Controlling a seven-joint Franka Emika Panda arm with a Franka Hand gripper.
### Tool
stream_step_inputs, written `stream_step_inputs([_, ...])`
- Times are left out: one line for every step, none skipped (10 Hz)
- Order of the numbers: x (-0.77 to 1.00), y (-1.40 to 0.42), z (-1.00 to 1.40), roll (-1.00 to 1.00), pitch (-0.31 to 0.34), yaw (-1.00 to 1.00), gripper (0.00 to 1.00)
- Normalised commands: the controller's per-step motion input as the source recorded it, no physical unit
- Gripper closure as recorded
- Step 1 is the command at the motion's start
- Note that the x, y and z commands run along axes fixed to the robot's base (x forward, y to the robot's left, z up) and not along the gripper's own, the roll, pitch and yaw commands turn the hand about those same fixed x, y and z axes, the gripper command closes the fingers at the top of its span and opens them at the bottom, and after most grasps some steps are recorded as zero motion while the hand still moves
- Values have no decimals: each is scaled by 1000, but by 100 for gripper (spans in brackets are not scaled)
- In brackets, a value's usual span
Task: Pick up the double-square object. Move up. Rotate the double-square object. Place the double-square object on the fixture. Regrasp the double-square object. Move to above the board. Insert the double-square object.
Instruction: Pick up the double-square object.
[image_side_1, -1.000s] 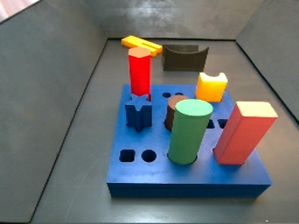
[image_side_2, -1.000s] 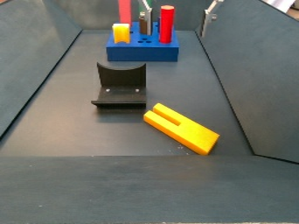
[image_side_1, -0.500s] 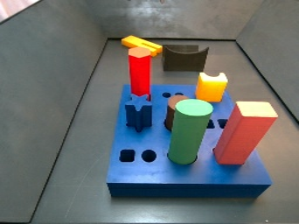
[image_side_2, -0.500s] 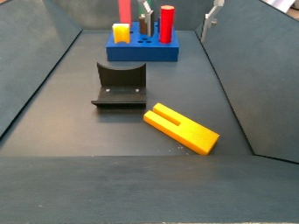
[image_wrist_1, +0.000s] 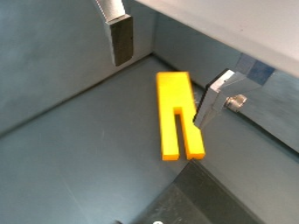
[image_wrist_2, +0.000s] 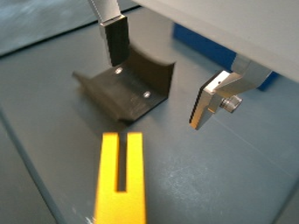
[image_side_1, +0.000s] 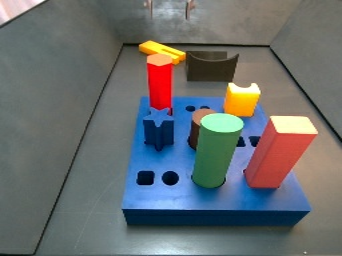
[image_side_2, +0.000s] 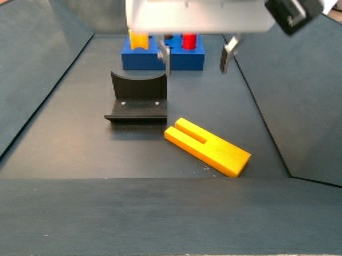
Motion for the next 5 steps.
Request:
stream_step_inputs([-43, 40, -560, 0, -51, 1000, 0])
stream_step_inputs([0, 40, -491, 47, -10, 1000, 0])
stream_step_inputs([0, 297, -294, 99, 0, 811, 0])
stream_step_inputs([-11, 471, -146, 34, 0, 709, 0])
stream_step_inputs([-9, 489, -129, 10, 0, 717, 0])
